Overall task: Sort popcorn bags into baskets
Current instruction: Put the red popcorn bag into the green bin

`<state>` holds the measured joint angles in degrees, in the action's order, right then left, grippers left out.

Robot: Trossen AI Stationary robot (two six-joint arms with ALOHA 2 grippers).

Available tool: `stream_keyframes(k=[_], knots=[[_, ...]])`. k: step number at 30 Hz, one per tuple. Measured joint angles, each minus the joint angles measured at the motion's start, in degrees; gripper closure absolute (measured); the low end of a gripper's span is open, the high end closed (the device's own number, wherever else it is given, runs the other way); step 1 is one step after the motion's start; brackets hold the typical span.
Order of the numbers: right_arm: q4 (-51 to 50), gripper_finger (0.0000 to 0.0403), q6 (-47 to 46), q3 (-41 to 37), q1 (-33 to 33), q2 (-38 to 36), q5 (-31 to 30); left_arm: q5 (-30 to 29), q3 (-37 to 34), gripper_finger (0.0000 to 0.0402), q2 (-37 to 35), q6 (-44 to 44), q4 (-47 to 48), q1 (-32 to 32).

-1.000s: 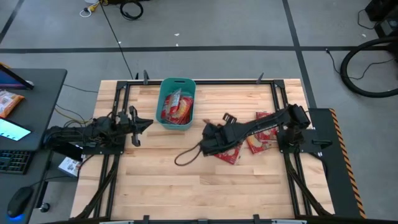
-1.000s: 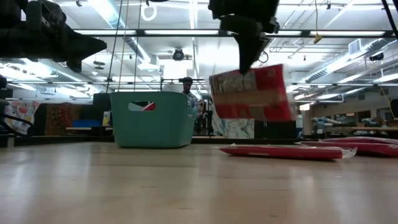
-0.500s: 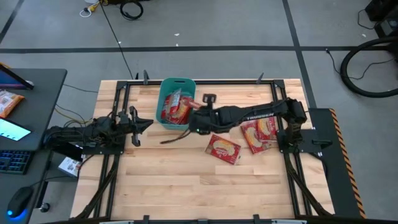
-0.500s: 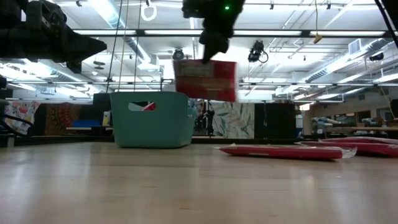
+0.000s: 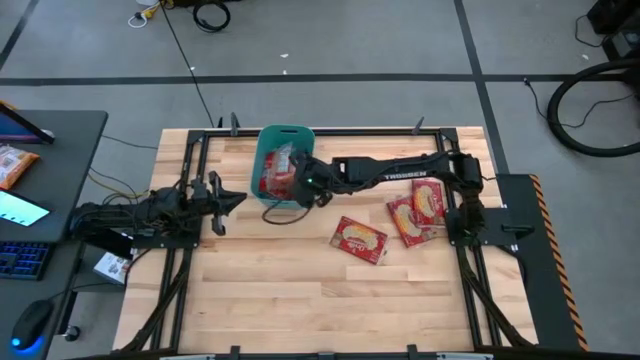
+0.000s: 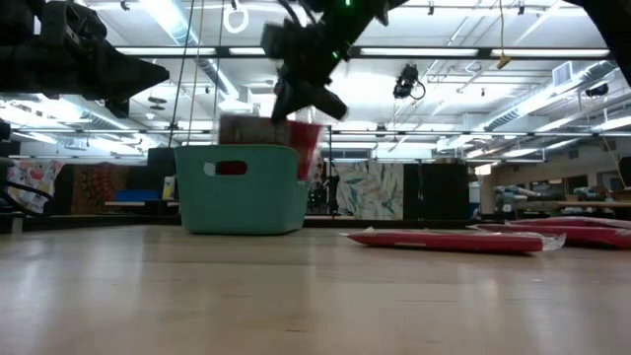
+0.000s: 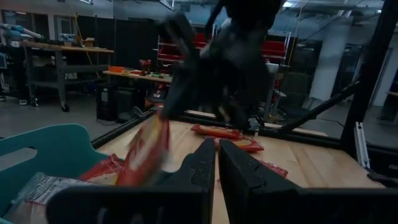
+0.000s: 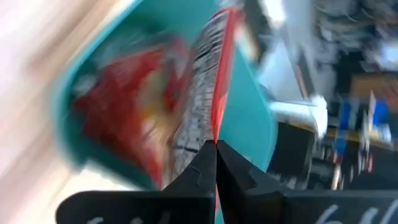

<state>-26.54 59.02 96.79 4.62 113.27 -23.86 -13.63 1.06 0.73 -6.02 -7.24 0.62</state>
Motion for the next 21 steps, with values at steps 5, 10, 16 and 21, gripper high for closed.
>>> stream_keyframes(k=[5, 10, 16, 21], knots=[[4.62, 0.0396, 17.30, 0.02, 1.51, 2.51, 0.24, 1.14, 0.07, 0.0377, 0.06, -0.65, -0.23, 0.00], [10.33, 0.0394, 25.72, 0.02, 3.23, 5.57, 1.78, 1.25, 0.07, 0.0377, 0.02, -0.37, -0.07, 0.00], [11.12, 0.0385, 21.11, 0.05, 4.90, 8.24, 2.64, 1.22, 0.07, 0.0377, 0.01, -0.28, 0.13, 0.00], [9.78, 0.0341, 13.67, 0.05, 5.97, 8.30, 2.03, 1.26, 0.07, 0.0377, 0.02, -0.20, 0.54, 0.00]])
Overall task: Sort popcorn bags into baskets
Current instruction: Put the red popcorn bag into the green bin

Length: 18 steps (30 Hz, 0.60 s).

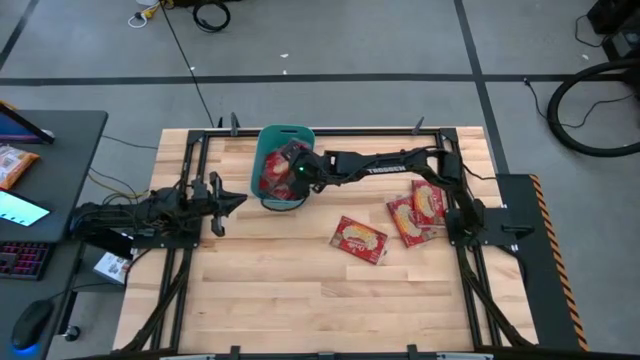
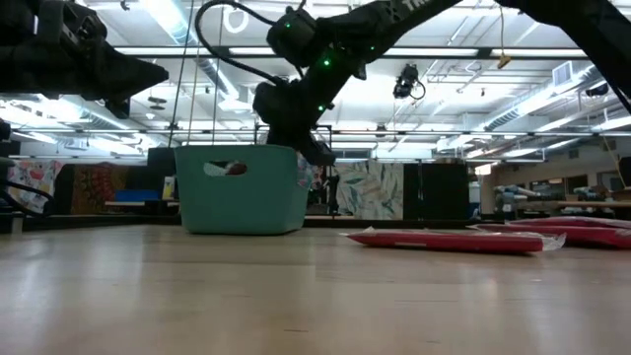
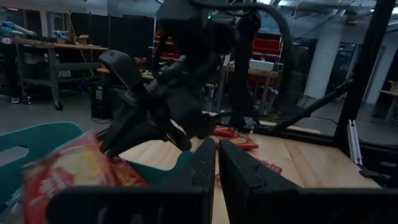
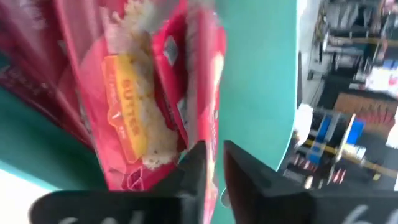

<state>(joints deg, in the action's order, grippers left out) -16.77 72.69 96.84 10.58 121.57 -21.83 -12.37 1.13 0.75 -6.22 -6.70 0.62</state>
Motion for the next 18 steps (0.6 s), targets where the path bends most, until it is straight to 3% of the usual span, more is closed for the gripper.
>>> stream_keyframes(k=[4, 10, 12, 15, 18], knots=[[-0.28, 0.0288, -3.48, 0.01, -0.34, -1.47, 0.16, -0.02, 0.00, 0.0377, 0.00, 0.00, 0.15, 0.00], [-3.14, 0.0220, -8.89, 0.02, -2.90, -4.12, -7.77, -0.02, 0.00, 0.0377, 0.00, -0.04, 0.21, 0.00], [-7.41, 0.0207, -12.69, 0.02, -4.38, -5.58, -7.60, -0.03, 0.00, 0.0377, 0.00, -0.22, 0.27, 0.00], [-13.89, 0.0199, -24.08, 0.04, -6.80, -6.74, -5.45, -0.01, 0.00, 0.0377, -0.02, -0.17, 0.69, 0.00], [-19.05, 0.0199, -42.53, 0.04, -9.41, -6.85, -7.75, -0.02, 0.00, 0.0377, 0.00, -0.16, 0.70, 0.00]])
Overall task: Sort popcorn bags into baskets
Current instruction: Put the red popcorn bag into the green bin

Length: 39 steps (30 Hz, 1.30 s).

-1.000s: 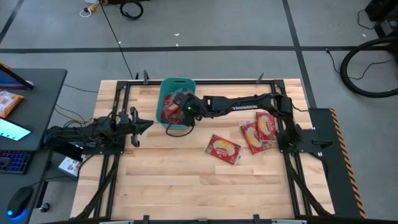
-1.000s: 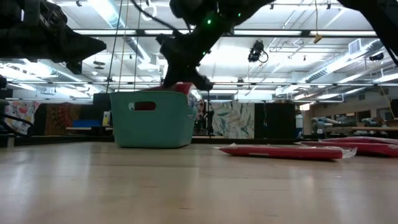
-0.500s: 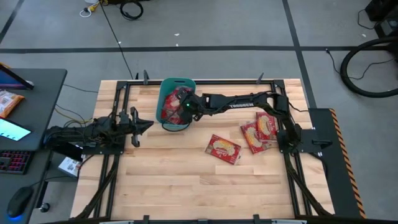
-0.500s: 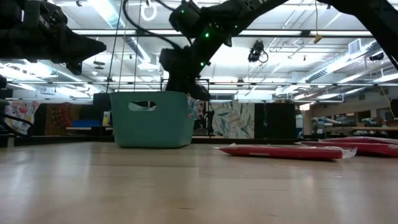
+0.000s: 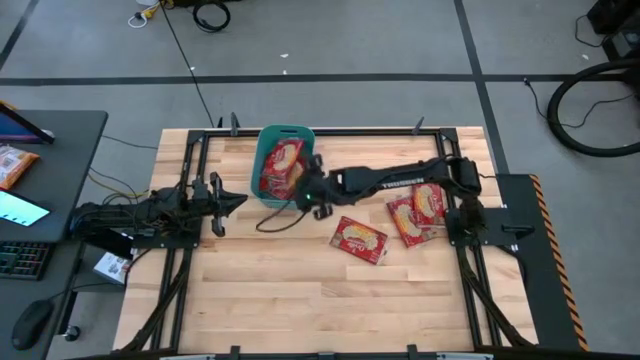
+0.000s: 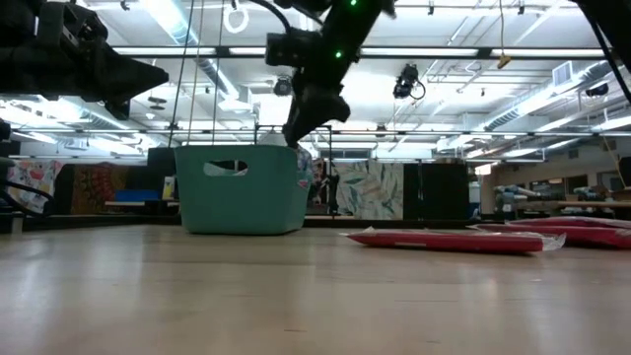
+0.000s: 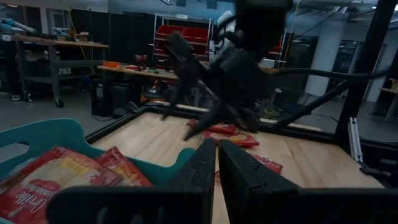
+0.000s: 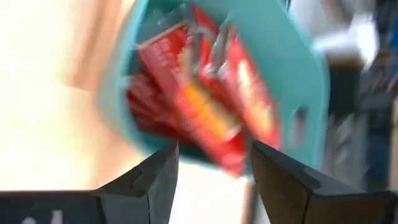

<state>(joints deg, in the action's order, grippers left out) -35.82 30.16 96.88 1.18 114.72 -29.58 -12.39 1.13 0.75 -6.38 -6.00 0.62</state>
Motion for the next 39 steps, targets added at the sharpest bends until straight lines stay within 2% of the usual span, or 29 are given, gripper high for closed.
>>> stream_keyframes(k=[2, 7, 10, 13, 17, 24, 39], knots=[[-4.57, 0.0200, -10.20, 0.00, -1.61, -0.04, -0.44, 0.01, 0.00, 0.0377, 0.00, 0.01, 0.00, 0.00], [-16.73, 0.0201, -27.36, 0.00, -5.54, 0.17, 0.22, 0.01, 0.00, 0.0377, -0.01, 0.05, 0.32, 0.00], [-20.50, 0.0201, -37.70, 0.00, -7.50, 0.17, 2.41, 0.01, -0.02, 0.0377, 0.00, 0.12, 0.57, 0.00], [-21.01, 0.0201, -44.03, -0.23, -9.61, 0.20, 3.68, 0.01, -0.02, 0.0377, 0.00, 0.12, 0.72, 0.00], [-16.79, 0.0202, -45.56, -4.25, -14.03, 0.35, 2.92, 0.01, -0.02, 0.0377, 0.00, 0.12, 0.74, 0.00], [-11.68, 0.0202, -45.46, -7.95, -21.32, 0.40, -4.87, 0.01, -0.02, 0.0377, 0.00, 0.12, 1.01, 0.00], [-8.93, 0.0202, -56.27, -17.38, -27.42, 1.95, -6.13, 0.01, -0.05, 0.0377, -0.02, -0.01, 1.74, 0.00]])
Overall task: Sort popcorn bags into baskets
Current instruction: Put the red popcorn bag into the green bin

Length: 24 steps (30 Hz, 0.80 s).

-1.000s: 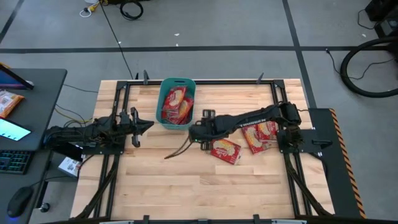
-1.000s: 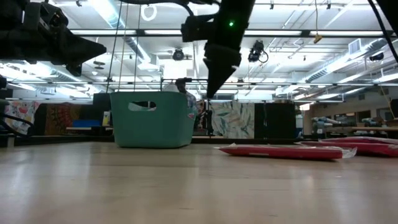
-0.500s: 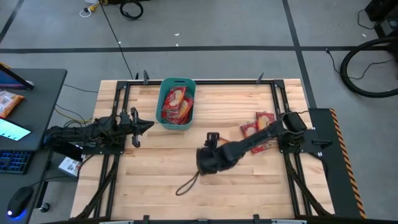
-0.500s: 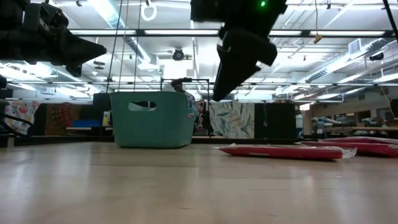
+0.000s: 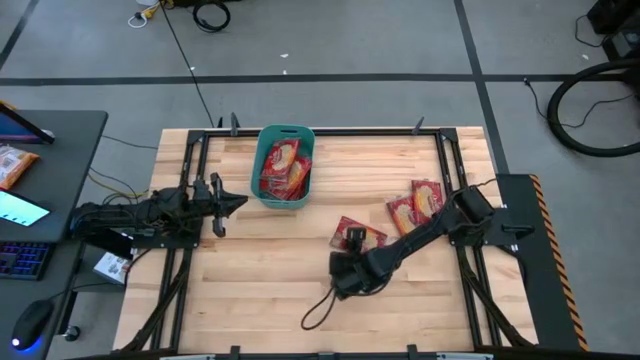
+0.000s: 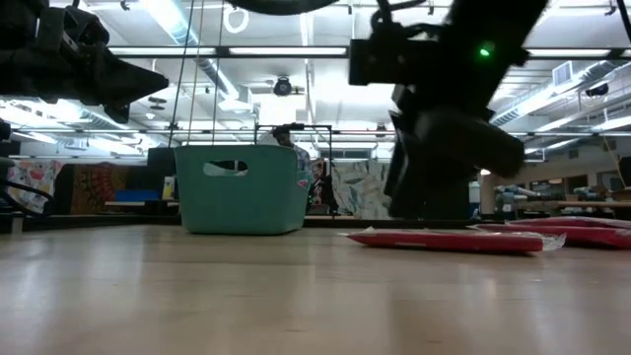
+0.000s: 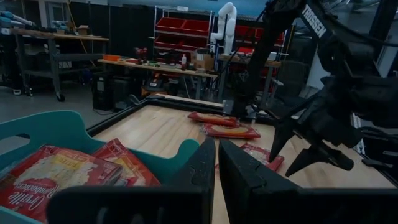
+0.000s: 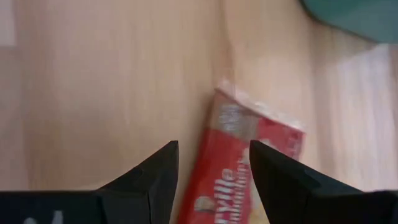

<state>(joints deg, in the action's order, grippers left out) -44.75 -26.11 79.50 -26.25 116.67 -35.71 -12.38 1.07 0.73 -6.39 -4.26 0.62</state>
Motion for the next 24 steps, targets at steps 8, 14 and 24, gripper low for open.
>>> stream_keyframes(k=[8, 14, 24], knots=[[1.01, 0.0202, -5.28, -6.13, -1.69, 0.02, 0.82, 0.00, 0.01, 0.0377, 0.00, 0.04, -0.06, 0.00], [1.94, 0.0208, -6.72, -8.61, -1.84, -0.20, -0.41, 0.00, 0.01, 0.0377, 0.00, 0.07, -0.08, -0.02], [2.81, 0.0345, -6.00, -10.46, -1.44, -0.25, 0.95, 0.00, 0.01, 0.0377, 0.00, 0.13, -0.08, 0.00]])
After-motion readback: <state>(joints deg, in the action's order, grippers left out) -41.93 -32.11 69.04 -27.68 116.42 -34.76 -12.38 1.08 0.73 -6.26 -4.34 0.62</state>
